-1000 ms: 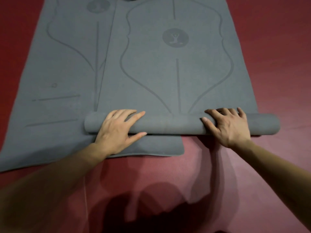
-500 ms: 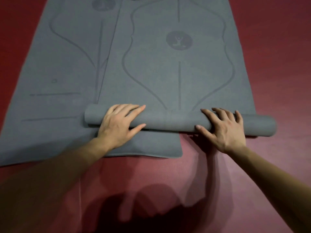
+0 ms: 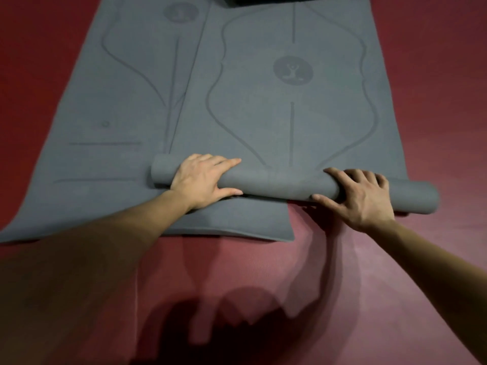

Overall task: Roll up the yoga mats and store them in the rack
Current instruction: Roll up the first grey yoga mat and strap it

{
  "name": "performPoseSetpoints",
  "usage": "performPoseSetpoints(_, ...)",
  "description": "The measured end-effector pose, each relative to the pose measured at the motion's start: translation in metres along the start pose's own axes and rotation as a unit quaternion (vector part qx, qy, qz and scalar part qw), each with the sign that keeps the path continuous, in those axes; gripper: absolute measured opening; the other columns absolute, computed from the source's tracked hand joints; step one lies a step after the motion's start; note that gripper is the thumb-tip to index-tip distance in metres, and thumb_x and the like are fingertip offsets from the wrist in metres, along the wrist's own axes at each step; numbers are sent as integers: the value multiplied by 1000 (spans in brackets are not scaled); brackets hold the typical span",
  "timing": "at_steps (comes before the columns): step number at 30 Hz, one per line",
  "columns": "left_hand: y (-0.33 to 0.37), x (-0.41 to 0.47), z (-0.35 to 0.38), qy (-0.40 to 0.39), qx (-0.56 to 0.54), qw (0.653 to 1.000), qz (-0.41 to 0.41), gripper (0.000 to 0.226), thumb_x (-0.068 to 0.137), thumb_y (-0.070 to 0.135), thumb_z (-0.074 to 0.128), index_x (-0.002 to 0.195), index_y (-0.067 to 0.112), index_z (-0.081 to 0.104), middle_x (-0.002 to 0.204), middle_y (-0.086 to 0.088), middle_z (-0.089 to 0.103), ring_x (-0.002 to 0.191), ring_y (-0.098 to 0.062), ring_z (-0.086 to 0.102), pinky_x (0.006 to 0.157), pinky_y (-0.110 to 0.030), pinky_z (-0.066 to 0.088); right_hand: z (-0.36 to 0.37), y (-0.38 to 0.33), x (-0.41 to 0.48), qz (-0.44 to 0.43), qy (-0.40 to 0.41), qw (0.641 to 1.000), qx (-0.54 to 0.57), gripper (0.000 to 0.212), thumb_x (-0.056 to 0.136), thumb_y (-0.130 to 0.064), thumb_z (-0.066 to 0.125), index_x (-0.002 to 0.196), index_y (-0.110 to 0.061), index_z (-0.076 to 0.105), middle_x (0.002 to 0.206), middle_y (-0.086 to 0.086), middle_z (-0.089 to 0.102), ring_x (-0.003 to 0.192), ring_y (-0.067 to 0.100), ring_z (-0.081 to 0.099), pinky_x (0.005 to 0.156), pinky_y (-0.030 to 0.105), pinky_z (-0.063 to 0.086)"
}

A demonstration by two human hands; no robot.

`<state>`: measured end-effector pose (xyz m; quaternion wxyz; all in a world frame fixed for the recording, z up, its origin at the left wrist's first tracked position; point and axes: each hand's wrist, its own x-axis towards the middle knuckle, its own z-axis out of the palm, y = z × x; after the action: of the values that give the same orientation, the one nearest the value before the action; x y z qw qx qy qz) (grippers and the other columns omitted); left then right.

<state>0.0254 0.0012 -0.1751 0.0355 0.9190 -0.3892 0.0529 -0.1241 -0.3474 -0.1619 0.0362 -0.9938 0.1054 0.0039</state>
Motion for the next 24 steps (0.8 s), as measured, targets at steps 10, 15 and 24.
performPoseSetpoints(10,26,-65,-2,62,-33,997,12,64,82,79,51,122,33,71,91,8,74,81,-19,68,71,-32,53,-4,-8,-76,-15,32,999,22,75,86,-84,40,138,-33,60,121,1,64,112,33,57,103,52,38)
performPoseSetpoints(15,25,-79,-6,29,-50,998,-13,68,80,83,47,122,35,71,87,10,73,80,-19,69,71,-32,54,0,-13,-110,-12,64,998,12,70,90,-69,46,148,-31,55,141,19,52,133,43,48,122,60,20)
performPoseSetpoints(24,22,-63,-12,1,-53,998,34,75,89,76,49,146,28,52,129,5,63,117,-20,60,101,-38,44,6,-7,-65,15,6,1000,-9,68,98,-74,21,143,-37,55,123,9,62,119,34,53,117,59,28)
